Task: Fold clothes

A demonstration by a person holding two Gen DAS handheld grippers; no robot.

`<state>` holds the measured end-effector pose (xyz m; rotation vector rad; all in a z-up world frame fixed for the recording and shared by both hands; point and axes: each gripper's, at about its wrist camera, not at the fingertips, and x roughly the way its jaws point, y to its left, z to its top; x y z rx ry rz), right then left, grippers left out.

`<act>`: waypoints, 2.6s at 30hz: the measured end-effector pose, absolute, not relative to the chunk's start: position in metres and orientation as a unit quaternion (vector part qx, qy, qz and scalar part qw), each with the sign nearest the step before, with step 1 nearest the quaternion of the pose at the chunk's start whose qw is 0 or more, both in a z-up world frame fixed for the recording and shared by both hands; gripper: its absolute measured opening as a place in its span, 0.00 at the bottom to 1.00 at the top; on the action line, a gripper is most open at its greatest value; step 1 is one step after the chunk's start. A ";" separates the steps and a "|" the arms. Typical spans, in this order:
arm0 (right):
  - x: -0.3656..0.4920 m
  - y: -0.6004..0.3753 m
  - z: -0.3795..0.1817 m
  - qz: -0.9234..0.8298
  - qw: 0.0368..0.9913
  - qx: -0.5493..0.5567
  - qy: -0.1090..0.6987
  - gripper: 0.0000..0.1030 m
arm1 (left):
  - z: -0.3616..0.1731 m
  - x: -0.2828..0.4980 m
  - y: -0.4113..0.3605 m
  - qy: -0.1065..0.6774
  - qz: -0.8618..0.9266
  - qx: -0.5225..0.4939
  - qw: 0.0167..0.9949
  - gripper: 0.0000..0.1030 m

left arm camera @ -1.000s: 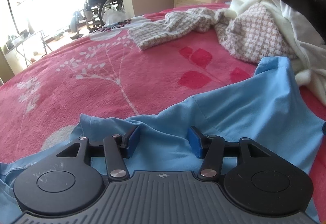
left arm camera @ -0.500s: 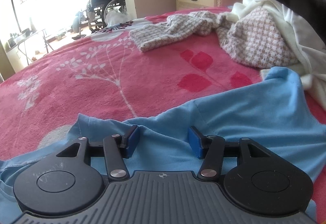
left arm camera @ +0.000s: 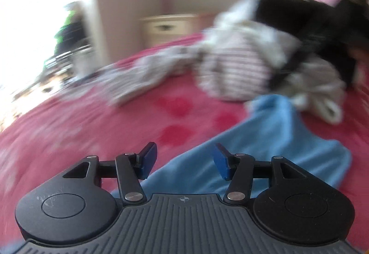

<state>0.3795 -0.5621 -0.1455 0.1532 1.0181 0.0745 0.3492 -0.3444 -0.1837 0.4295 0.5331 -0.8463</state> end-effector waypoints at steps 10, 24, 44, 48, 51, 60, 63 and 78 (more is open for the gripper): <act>0.411 -0.561 -0.170 0.022 0.835 0.095 0.542 0.27 | -0.206 0.369 -0.389 0.275 -0.505 0.308 0.758 0.51; 0.411 -0.562 -0.177 0.016 0.850 0.078 0.521 0.01 | -0.199 0.346 -0.383 0.216 -0.507 0.286 0.784 0.00; 0.380 -0.569 -0.182 -0.028 0.924 0.115 0.363 0.01 | -0.203 0.369 -0.377 0.278 -0.405 0.186 0.851 0.00; 0.360 -0.570 -0.171 -0.032 0.944 0.088 0.315 0.05 | -0.204 0.374 -0.380 0.291 -0.387 0.168 0.859 0.08; 0.337 -0.572 -0.154 -0.023 0.957 0.076 0.278 0.12 | -0.196 0.376 -0.370 0.294 -0.375 0.126 0.870 0.23; 0.329 -0.530 -0.195 0.122 0.919 -0.038 0.373 0.09 | -0.132 0.398 -0.270 0.335 -0.280 -0.024 0.900 0.32; 0.341 -0.549 -0.208 0.069 0.920 -0.029 0.384 0.01 | -0.097 0.394 -0.199 0.332 -0.204 -0.034 0.920 0.32; 0.373 -0.486 -0.220 0.160 0.917 -0.047 0.361 0.06 | -0.033 0.227 -0.005 0.385 0.091 0.027 0.918 0.35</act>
